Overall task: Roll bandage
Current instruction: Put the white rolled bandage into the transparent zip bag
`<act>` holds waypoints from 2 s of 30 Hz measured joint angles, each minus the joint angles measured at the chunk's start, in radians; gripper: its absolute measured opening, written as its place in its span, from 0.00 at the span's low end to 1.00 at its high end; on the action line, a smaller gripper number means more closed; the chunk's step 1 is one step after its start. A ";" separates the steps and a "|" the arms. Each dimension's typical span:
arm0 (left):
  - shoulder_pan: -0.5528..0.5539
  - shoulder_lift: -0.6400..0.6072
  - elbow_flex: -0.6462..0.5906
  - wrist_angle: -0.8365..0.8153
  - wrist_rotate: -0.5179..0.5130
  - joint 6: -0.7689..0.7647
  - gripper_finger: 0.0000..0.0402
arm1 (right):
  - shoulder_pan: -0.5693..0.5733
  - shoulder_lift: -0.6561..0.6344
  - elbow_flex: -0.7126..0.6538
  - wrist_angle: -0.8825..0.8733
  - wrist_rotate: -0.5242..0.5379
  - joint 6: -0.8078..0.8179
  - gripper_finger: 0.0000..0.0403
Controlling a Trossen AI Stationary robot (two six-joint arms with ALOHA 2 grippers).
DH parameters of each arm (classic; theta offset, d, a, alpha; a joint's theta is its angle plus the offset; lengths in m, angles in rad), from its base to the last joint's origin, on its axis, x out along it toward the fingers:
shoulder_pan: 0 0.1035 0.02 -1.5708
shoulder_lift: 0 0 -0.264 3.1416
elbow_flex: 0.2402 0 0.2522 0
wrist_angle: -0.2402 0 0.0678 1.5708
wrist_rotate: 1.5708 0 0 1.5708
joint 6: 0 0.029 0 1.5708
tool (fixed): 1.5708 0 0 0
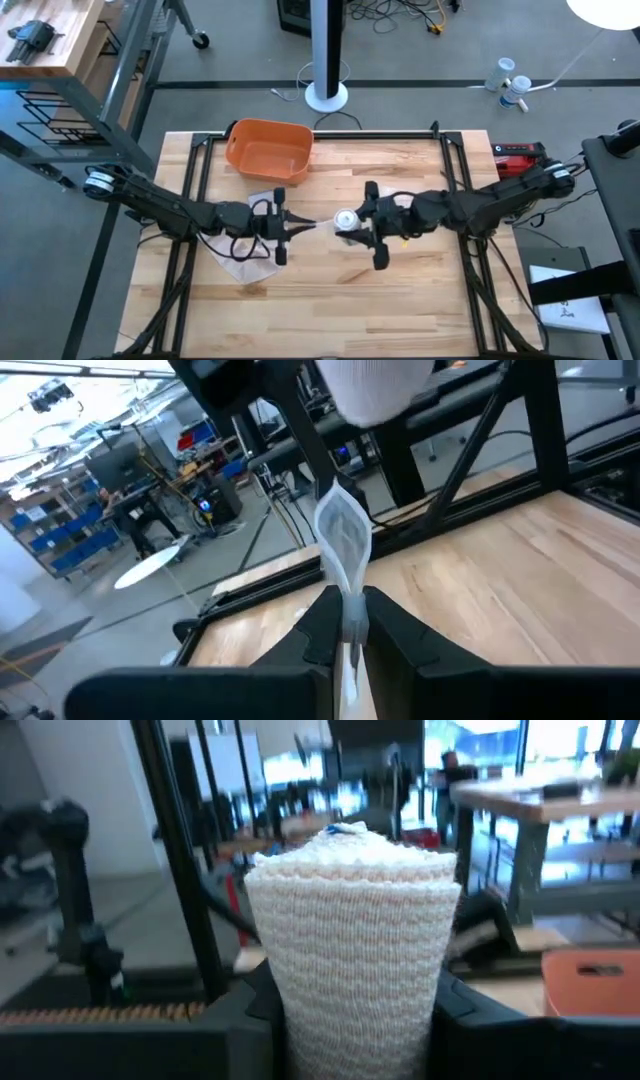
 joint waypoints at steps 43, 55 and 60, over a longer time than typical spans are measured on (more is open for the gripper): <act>-0.088 -0.001 0.069 0.064 -0.035 0.039 0.05 | -0.031 0.149 -0.006 0.203 0.158 0.041 0.28; -0.061 -0.002 0.069 0.116 -0.047 -0.138 0.05 | -0.020 0.232 -0.005 0.402 0.109 -0.083 0.28; -0.063 -0.015 0.069 0.122 -0.048 -0.142 0.05 | 0.004 0.251 -0.025 0.554 0.104 -0.136 0.28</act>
